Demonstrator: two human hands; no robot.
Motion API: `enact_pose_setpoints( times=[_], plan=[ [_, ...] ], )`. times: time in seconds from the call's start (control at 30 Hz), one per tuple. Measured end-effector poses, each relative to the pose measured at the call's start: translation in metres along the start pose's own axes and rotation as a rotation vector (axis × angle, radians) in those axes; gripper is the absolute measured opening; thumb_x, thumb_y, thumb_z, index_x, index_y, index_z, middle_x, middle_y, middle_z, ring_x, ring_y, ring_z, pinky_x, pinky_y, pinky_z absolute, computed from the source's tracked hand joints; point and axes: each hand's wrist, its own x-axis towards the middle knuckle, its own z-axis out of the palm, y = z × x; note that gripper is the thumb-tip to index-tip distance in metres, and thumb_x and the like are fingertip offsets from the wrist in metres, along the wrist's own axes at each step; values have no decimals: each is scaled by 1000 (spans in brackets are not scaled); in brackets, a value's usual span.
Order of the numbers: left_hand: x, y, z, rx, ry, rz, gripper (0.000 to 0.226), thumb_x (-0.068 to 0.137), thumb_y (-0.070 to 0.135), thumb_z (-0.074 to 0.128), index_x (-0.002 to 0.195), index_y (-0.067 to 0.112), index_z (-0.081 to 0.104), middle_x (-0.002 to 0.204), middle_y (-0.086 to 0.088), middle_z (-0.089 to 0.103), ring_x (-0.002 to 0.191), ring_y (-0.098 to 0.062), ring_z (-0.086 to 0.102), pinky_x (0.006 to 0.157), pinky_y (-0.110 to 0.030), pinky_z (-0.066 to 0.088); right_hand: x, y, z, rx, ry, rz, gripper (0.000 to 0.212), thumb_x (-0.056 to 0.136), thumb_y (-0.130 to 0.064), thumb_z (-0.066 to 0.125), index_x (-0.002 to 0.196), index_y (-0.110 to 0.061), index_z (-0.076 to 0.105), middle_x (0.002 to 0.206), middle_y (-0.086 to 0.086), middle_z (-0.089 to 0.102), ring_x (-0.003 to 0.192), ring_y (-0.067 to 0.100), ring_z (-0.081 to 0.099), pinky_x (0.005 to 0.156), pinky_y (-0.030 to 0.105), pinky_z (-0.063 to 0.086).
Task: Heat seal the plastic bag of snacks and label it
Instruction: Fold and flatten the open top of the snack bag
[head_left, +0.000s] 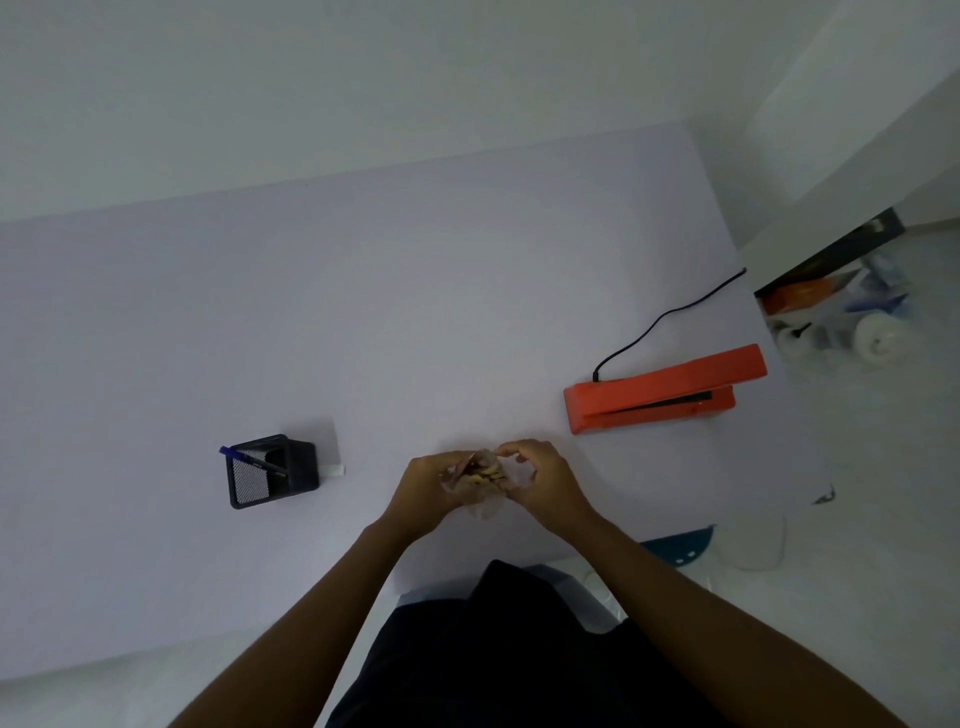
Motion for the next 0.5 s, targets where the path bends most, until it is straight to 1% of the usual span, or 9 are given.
enact_pose_setpoints(
  times=[0.03,0.07,0.13,0.17,0.2,0.27,0.33,0.43,0.5],
  plan=[
    [1,-4,-1,6,-9,-13,23,84,23,80,106,17,77,95,3,76,87,-12,72,80,-36,61,0,-1,1,11,-11,-18,42,74,-30,85,111,-16,71,103,-15,65,95,-1,56,77,7,42],
    [2,-5,-1,14,-12,-10,23,82,27,81,104,18,77,92,5,77,85,-11,72,78,-36,61,1,-4,1,29,-23,-53,40,74,-32,84,107,-12,73,100,-12,68,92,2,61,79,13,47],
    [3,-3,-1,4,-16,-1,21,80,30,81,100,21,79,86,8,77,79,-8,72,72,-28,60,4,-7,1,68,-40,-104,27,77,-21,83,95,-2,77,91,5,76,83,17,69,75,27,54],
    [4,0,-1,1,-11,3,20,81,27,80,100,22,79,85,10,77,77,-5,72,70,-22,58,4,-8,1,80,-40,-99,20,79,-14,83,92,0,78,88,11,76,81,22,71,75,29,55],
    [4,2,0,-2,1,13,21,81,25,80,102,22,79,87,12,77,77,-2,72,71,-19,56,4,-8,0,100,-31,-76,15,80,-10,82,91,0,79,87,14,77,82,22,72,77,28,55],
    [6,-1,1,1,32,13,23,80,24,81,103,23,79,92,13,77,80,4,70,74,-17,55,2,-5,-1,99,-17,-36,12,82,-8,80,91,-1,79,86,10,78,81,17,73,79,26,56],
    [6,-3,-1,-15,35,-5,21,81,24,81,102,20,80,91,11,77,79,6,68,75,-16,53,2,1,-1,49,-31,-7,13,85,-13,77,92,-2,80,85,8,78,78,16,71,78,35,58],
    [8,-8,-2,-136,29,-64,20,85,21,77,104,15,80,97,2,79,88,-8,73,79,-26,58,3,3,-5,143,-58,102,16,87,-14,76,102,-12,80,96,-3,78,90,4,73,86,24,58],
    [8,-7,-4,-221,24,-98,16,88,15,73,102,12,80,96,0,79,87,-10,74,79,-22,58,5,4,-8,211,-86,183,19,87,-14,76,105,-10,78,102,1,78,96,7,74,91,24,57]
  ],
)
